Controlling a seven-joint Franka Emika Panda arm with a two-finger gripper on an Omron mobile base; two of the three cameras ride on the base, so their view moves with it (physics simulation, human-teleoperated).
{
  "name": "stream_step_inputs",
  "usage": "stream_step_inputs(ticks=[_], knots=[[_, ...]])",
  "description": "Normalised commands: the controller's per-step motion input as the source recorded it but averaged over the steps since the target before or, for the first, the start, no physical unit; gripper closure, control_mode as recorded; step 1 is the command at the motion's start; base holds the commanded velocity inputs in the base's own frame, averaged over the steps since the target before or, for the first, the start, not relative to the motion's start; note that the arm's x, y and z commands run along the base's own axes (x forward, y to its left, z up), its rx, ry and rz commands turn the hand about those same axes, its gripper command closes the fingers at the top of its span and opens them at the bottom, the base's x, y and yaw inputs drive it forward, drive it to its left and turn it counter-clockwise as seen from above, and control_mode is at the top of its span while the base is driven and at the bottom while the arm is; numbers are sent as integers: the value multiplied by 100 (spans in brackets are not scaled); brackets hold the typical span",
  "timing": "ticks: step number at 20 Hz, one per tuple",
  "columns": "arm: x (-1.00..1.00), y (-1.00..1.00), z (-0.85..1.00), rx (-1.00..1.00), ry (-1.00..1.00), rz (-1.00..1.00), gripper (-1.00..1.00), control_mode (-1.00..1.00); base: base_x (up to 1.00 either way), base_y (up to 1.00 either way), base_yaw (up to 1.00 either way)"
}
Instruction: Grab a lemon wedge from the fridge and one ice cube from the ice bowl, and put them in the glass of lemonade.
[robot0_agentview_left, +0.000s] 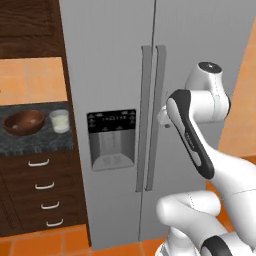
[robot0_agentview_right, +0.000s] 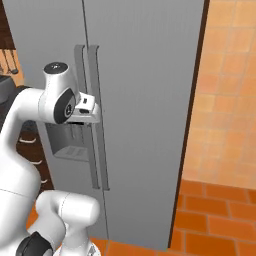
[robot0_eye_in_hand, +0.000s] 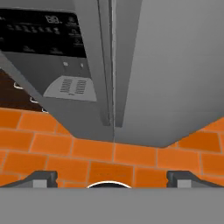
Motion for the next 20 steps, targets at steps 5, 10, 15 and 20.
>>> stream_step_inputs(ticks=[5,10,15,20], knots=[[0,0,0,0,0,0,-100,100,-57,0,0],[0,0,0,0,0,0,-100,100,-50,-1,0],[0,0,0,0,0,0,-100,100,-54,0,0],[-60,-2,0,0,-5,0,-100,-100,0,0,0]])
